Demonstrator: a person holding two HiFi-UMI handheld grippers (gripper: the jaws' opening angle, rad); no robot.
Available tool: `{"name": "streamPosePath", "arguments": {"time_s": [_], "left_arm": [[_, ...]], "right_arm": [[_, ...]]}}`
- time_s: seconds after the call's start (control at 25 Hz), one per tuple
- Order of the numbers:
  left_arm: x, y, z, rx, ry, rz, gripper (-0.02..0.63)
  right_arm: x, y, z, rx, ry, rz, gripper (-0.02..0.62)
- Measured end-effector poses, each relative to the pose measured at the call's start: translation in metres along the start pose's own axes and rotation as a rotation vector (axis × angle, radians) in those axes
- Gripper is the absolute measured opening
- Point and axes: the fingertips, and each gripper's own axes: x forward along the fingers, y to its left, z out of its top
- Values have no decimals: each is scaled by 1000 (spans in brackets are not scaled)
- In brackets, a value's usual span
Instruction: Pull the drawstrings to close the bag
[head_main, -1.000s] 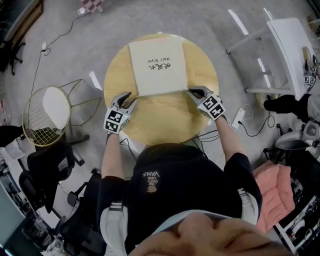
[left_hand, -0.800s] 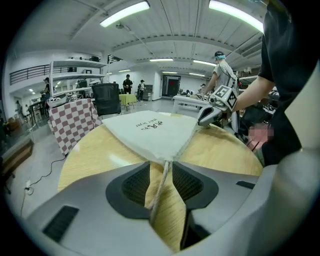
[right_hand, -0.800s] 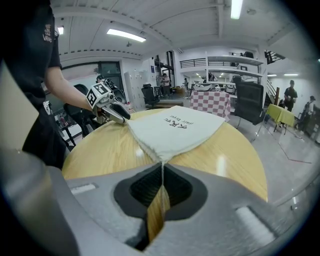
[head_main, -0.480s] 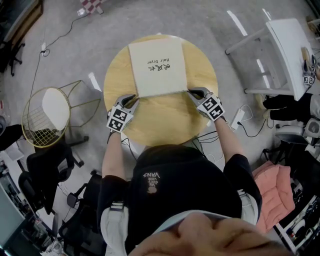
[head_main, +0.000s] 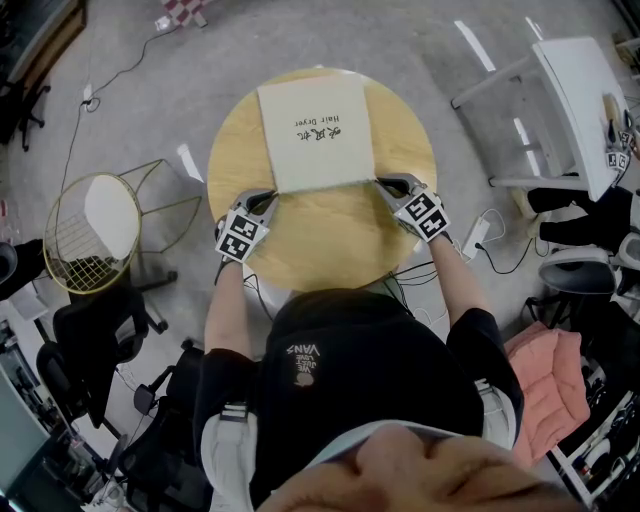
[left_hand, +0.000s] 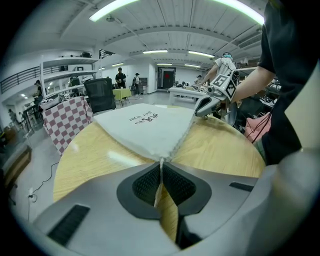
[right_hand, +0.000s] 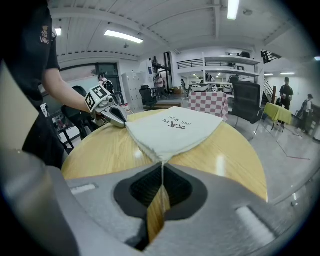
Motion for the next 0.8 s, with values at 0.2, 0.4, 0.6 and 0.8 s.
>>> {"name": "streamPosePath", "arguments": {"time_s": [0.2, 0.4, 0.6, 0.8], "left_arm": [[2, -1, -1, -41, 17, -5, 20], [-1, 3, -1, -99, 10, 30, 18], [-5, 7, 10, -171, -33, 80, 17], [-17, 10, 19, -275, -66, 127, 17]], "right_arm": [[-2, -2, 1, 37, -18, -12, 8], [-6, -4, 4, 117, -38, -43, 6], [-8, -10, 6, 219, -62, -84, 5], [-15, -11, 14, 329, -115, -102, 3]]}}
